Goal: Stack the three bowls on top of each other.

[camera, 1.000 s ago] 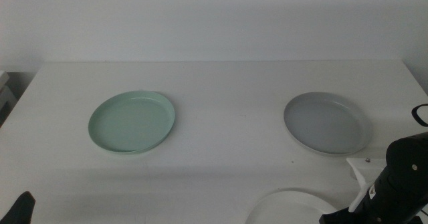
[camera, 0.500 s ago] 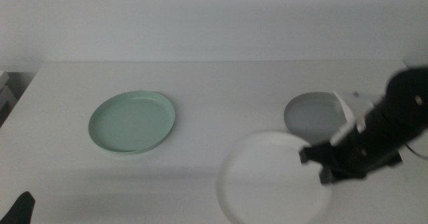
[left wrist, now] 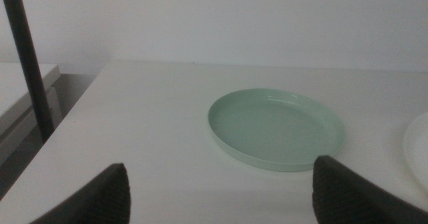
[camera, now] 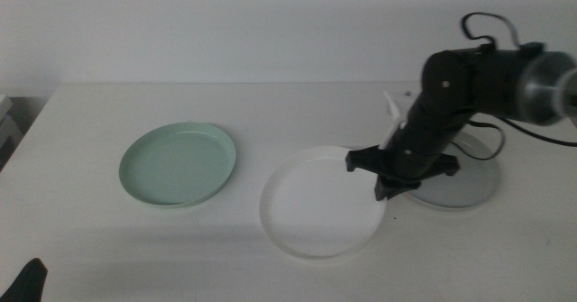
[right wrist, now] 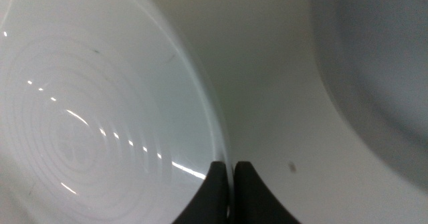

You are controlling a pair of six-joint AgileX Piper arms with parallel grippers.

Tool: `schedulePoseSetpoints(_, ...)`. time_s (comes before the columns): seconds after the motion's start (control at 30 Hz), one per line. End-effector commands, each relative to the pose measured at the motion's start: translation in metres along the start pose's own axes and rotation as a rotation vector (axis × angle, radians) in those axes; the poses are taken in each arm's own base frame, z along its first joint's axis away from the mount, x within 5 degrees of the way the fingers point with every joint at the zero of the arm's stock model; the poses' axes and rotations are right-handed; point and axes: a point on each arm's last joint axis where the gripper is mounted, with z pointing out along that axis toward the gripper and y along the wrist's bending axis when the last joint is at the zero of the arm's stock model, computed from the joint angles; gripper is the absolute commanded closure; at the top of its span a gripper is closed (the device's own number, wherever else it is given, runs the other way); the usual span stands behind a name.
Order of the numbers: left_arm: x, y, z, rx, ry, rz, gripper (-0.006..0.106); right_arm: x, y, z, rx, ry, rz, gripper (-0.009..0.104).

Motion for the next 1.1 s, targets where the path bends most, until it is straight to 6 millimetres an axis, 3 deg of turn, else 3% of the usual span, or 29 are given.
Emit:
schedulePoseSetpoints(0.0,-0.006,0.0,-0.001,0.009,-0.084,-0.024,0.01,-0.014,0.012,-0.016,-0.044,-0.073,-0.026,0.095)
schedulePoseSetpoints(0.3,-0.006,0.0,-0.001,0.009,-0.084,-0.024,0.01,-0.022,0.01,0.014,-0.025,-0.051,-0.073,0.091)
schedulePoseSetpoints(0.5,-0.006,0.0,-0.001,0.009,-0.084,-0.024,0.01,-0.021,0.01,0.007,-0.024,-0.05,-0.079,0.069)
schedulePoseSetpoints(0.6,-0.006,0.0,-0.001,0.009,-0.084,-0.024,0.01,-0.021,0.009,-0.02,-0.018,-0.1,-0.099,0.05)
schedulePoseSetpoints(0.73,-0.006,0.0,-0.001,0.009,-0.084,-0.024,0.01,-0.026,-0.006,-0.076,0.013,-0.244,-0.117,0.033)
schedulePoseSetpoints(0.83,-0.006,0.0,-0.001,0.009,-0.084,-0.024,0.01,-0.034,-0.032,-0.113,0.053,-0.312,-0.072,0.03)
schedulePoseSetpoints(0.93,-0.006,0.0,-0.001,0.009,-0.084,-0.024,0.01,-0.045,-0.069,-0.139,0.102,-0.338,0.015,0.03)
schedulePoseSetpoints(1.07,-0.006,0.0,-0.001,0.009,-0.084,-0.024,0.01,-0.055,-0.119,-0.148,0.155,-0.359,0.114,0.03)
